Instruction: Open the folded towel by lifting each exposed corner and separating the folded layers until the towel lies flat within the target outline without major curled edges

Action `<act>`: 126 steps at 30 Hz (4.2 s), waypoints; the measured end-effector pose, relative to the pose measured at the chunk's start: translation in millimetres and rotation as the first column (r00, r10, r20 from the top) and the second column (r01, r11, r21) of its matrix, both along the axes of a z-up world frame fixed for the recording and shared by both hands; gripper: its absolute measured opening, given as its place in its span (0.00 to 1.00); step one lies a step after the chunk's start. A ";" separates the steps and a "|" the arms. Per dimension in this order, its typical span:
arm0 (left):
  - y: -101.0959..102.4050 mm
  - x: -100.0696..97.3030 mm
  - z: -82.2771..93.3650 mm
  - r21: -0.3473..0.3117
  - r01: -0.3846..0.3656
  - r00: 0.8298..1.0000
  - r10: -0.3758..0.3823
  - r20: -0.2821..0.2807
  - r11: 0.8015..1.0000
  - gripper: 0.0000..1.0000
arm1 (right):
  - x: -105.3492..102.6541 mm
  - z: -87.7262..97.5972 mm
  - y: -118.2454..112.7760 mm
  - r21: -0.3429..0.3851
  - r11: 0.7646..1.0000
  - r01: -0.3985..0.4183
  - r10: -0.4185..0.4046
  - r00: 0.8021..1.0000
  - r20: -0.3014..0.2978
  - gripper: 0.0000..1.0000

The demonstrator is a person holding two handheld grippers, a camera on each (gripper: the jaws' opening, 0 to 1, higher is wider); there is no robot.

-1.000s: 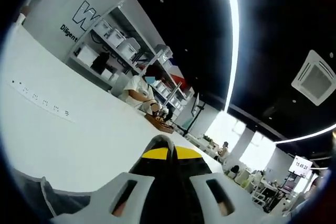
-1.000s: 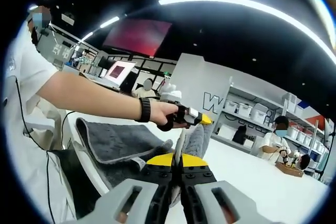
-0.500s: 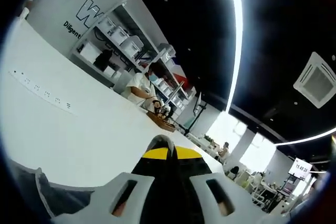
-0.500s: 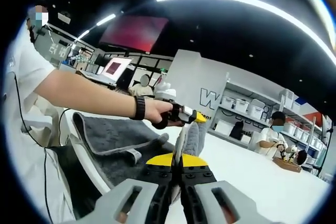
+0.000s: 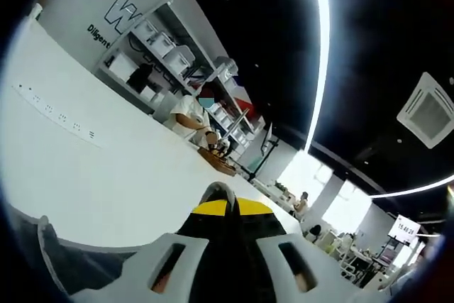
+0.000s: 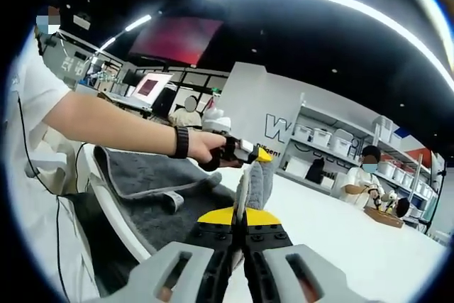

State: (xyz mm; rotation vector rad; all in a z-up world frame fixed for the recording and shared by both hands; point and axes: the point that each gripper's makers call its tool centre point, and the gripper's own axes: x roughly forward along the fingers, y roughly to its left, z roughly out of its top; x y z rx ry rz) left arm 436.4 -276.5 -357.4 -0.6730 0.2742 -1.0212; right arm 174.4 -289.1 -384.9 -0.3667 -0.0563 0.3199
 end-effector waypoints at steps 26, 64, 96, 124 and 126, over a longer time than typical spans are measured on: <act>-13.1 -13.8 -38.3 0.050 0.017 0.998 -0.014 -0.054 0.999 0.00 | -1.7 -27.7 -17.4 0.015 0.999 0.037 -0.036 0.998 -0.055 0.00; -35.3 -1.9 -48.0 0.072 0.021 0.996 -0.015 -0.092 0.997 0.00 | -1.5 -47.4 -56.2 0.033 0.992 0.123 -0.120 0.989 -0.086 0.00; -50.7 19.3 -79.2 0.125 0.067 0.987 -0.047 -0.156 0.990 0.01 | -5.9 -75.1 -68.8 0.116 0.982 0.147 -0.126 0.978 -0.169 0.00; -48.6 0.4 -78.9 0.075 0.110 0.979 -0.095 -0.183 0.991 0.01 | 3.5 -49.5 -60.1 0.157 0.983 0.092 -0.074 0.991 -0.111 0.00; -50.3 -5.5 -79.7 0.067 0.131 0.973 -0.116 -0.198 0.989 0.02 | 2.6 -50.2 -65.9 0.164 0.980 0.110 -0.092 0.990 -0.111 0.00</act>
